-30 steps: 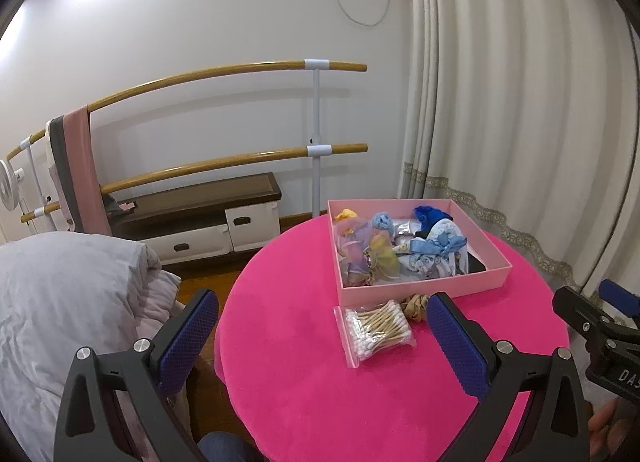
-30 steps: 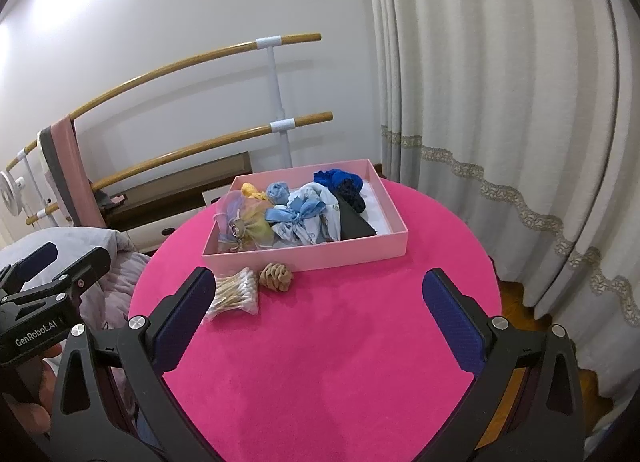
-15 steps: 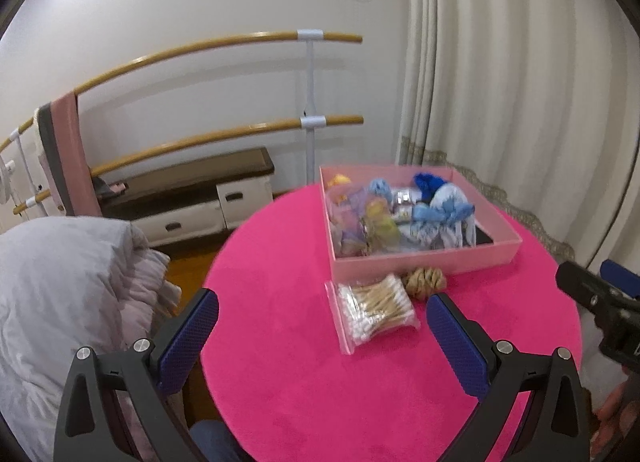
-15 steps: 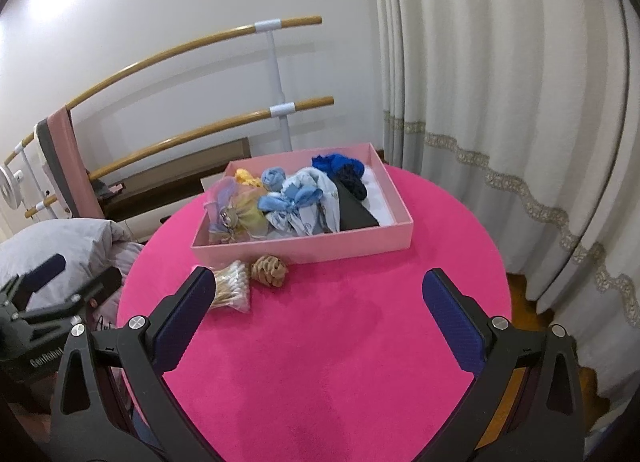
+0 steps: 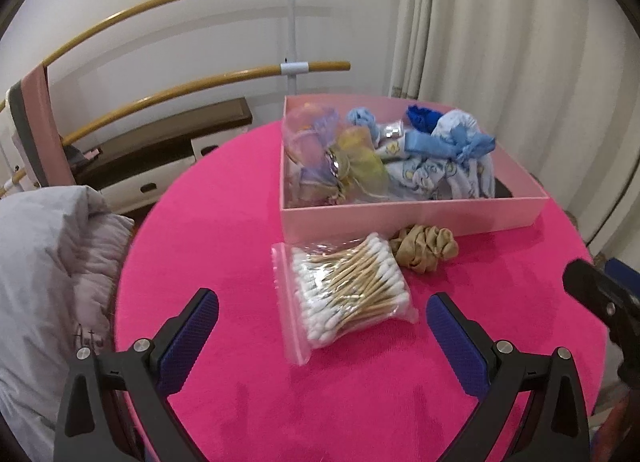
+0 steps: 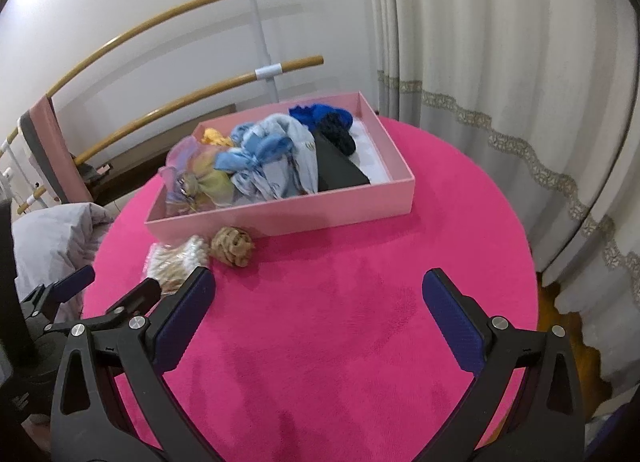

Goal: Organize soft objects
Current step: 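Grasp the cotton swab bag with the left tool while the right tool grasps the tan scrunchie, then lift the swab bag and scrunchie and carry both over the pink box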

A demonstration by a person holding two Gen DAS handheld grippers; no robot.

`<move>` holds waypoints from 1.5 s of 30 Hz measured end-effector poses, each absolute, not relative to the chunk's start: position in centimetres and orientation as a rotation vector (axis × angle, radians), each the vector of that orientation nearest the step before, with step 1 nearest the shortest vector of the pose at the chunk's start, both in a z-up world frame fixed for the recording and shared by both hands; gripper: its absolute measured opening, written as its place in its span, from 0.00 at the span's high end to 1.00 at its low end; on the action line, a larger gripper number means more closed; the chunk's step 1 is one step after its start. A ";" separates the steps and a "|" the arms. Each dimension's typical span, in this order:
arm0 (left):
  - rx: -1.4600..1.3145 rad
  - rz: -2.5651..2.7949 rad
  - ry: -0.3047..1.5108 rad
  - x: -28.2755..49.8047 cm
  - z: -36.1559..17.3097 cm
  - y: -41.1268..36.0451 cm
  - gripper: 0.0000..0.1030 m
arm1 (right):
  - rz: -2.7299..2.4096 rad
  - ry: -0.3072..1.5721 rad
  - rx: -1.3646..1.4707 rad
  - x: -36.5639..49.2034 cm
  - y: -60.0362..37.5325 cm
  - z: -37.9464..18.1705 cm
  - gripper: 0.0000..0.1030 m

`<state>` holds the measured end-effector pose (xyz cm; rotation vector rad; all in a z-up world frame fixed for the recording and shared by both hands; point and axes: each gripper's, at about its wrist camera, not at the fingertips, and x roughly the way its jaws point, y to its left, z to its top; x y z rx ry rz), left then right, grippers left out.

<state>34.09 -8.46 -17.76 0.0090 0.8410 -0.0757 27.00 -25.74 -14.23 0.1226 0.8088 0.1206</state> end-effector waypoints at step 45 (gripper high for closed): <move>0.007 -0.043 0.892 38.8 -23.0 -6.9 0.35 | 0.284 0.894 0.125 32.5 -20.3 -18.7 0.80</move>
